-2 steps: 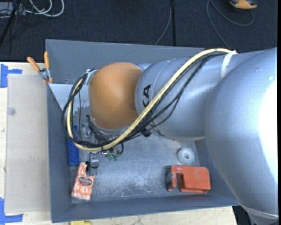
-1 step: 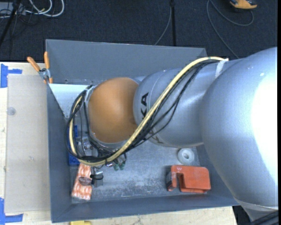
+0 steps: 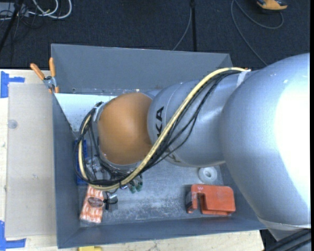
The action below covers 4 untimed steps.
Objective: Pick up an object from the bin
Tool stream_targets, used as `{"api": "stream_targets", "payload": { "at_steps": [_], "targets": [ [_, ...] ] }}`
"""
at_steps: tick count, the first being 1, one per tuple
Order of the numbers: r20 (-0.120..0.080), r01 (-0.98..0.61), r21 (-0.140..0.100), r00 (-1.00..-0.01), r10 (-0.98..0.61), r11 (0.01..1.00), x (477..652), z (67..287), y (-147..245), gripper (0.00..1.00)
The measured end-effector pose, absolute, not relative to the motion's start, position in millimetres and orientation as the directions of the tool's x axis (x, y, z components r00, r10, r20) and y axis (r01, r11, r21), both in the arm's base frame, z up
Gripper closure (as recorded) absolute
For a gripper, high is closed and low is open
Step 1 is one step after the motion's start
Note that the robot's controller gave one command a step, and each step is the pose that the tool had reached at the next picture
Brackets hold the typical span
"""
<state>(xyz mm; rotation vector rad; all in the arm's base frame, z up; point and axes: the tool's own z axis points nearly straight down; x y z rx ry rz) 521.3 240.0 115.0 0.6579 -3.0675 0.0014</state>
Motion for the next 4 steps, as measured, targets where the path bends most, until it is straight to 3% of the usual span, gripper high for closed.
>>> {"api": "stream_targets", "payload": {
  "at_steps": [1,2,3,4],
  "targets": [
    [0.0,-0.311,0.001,-0.951,-0.311,0.951,521.3,73.2,234.3,1.0],
    [0.0,-0.31,0.002,-0.951,-0.31,0.951,521.3,73.2,234.2,1.0],
    [0.008,-0.32,0.0,-0.947,-0.32,0.947,515.6,110.7,232.7,1.0],
    [0.001,-0.339,0.002,-0.941,-0.339,0.941,515.5,153.0,230.6,1.0]
  ]
}}
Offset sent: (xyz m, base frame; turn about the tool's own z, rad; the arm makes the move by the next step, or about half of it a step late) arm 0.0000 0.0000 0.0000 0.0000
